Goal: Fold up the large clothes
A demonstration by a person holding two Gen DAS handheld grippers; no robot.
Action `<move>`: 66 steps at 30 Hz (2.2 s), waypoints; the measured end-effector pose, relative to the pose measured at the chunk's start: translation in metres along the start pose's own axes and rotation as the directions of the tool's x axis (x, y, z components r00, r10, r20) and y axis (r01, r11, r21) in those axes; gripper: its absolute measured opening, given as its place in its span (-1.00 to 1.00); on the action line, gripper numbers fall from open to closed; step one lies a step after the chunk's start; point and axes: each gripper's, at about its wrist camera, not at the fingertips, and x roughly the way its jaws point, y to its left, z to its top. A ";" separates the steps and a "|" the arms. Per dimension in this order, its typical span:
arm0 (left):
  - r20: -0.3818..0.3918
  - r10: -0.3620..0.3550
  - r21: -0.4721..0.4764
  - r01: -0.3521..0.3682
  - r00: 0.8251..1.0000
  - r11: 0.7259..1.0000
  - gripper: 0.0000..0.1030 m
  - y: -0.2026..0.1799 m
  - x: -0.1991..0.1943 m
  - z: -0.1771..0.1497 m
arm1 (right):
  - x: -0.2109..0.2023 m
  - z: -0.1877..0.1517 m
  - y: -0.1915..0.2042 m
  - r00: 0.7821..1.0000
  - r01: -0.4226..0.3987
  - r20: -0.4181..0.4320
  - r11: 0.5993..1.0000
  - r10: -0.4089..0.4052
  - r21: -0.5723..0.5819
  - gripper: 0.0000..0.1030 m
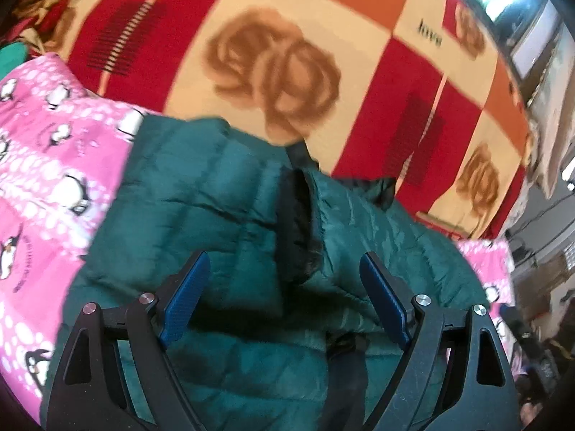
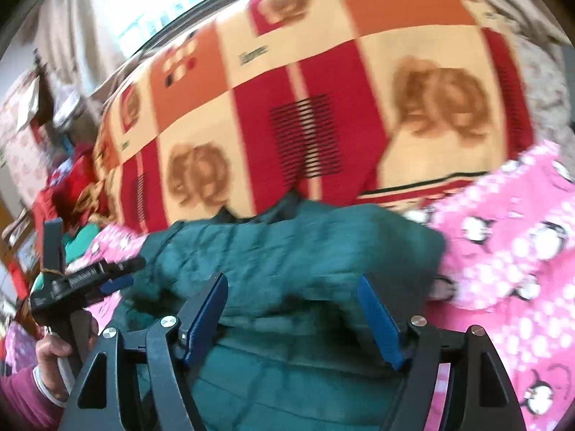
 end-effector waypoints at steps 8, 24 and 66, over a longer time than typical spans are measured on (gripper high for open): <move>0.000 0.074 0.136 -0.073 0.997 0.988 -0.82 -0.033 0.020 0.017 | 0.005 -0.009 -0.058 0.997 0.080 -0.033 0.980 -0.075 0.182 0.41; 0.098 0.251 0.067 -0.259 0.963 0.964 -0.97 0.074 -0.017 0.036 | 0.153 0.008 0.002 0.979 0.083 -0.184 0.996 -0.085 -0.016 0.42; 0.077 0.301 0.160 -0.310 0.950 0.937 0.38 0.037 0.029 0.006 | 0.126 0.008 0.046 0.985 0.096 -0.136 0.990 -0.110 -0.100 0.44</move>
